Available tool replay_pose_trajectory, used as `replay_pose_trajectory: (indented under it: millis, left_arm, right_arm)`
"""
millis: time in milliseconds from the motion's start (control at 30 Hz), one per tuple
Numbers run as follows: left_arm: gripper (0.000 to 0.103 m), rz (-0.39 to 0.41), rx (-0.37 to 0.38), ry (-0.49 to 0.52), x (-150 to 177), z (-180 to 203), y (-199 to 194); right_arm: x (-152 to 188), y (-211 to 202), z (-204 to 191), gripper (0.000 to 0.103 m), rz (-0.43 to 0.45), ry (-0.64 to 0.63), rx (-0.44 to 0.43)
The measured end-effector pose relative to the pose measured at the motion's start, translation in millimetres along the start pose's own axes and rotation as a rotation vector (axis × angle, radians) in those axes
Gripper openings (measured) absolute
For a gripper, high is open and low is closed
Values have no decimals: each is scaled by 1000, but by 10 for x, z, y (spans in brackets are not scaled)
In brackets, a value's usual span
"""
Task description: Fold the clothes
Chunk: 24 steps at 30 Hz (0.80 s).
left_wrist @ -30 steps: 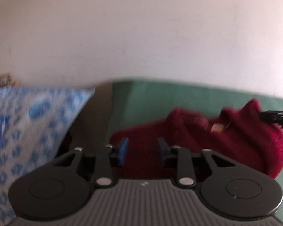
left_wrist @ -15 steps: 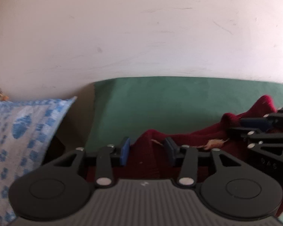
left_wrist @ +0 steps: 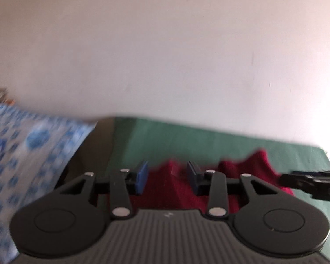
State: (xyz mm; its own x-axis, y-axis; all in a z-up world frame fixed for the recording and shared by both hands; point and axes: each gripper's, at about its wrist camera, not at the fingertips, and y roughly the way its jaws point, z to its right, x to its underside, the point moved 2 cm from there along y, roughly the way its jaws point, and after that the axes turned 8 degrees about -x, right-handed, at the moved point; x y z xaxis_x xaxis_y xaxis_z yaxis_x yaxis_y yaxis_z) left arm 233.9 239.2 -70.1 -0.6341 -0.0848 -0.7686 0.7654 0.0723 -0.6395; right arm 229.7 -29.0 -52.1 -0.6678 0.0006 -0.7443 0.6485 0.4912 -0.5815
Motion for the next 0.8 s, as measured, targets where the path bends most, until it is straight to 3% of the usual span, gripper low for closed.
replay_pose_trajectory:
  millis: [33, 100, 167, 200, 267, 300, 400, 467, 600, 800]
  left_arm:
    - [56, -44, -43, -2, 115, 24, -50]
    - [57, -103, -79, -35, 326, 54, -156]
    - [69, -154, -88, -66, 498, 109, -249]
    - [72, -163, -97, -73, 560, 147, -297]
    - [83, -167, -118, -66, 667, 245, -392]
    - [84, -164, -149, -42, 703, 316, -457]
    - [88, -143, -158, -8, 774, 447, -709]
    - [98, -129, -172, 0, 808, 489, -843]
    - [99, -109, -218, -1, 856, 610, -1205]
    - [102, -78, -294, 3, 1001, 785, -1684]
  right_arm:
    - [134, -93, -31, 43, -28, 25, 29]
    - [403, -281, -93, 45, -85, 75, 86]
    - [635, -426, -203, 56, -124, 65, 145]
    - [747, -494, -263, 62, -140, 53, 174]
    - [853, -558, -357, 63, -171, 13, 212]
    - [891, -582, -400, 63, -185, -9, 228]
    - [883, -674, -450, 67, -160, 0, 248]
    - [873, -752, -472, 71, -138, 9, 252]
    - [890, -978, -505, 84, -104, 5, 226]
    - [914, -1318, -553, 89, -53, -2, 189]
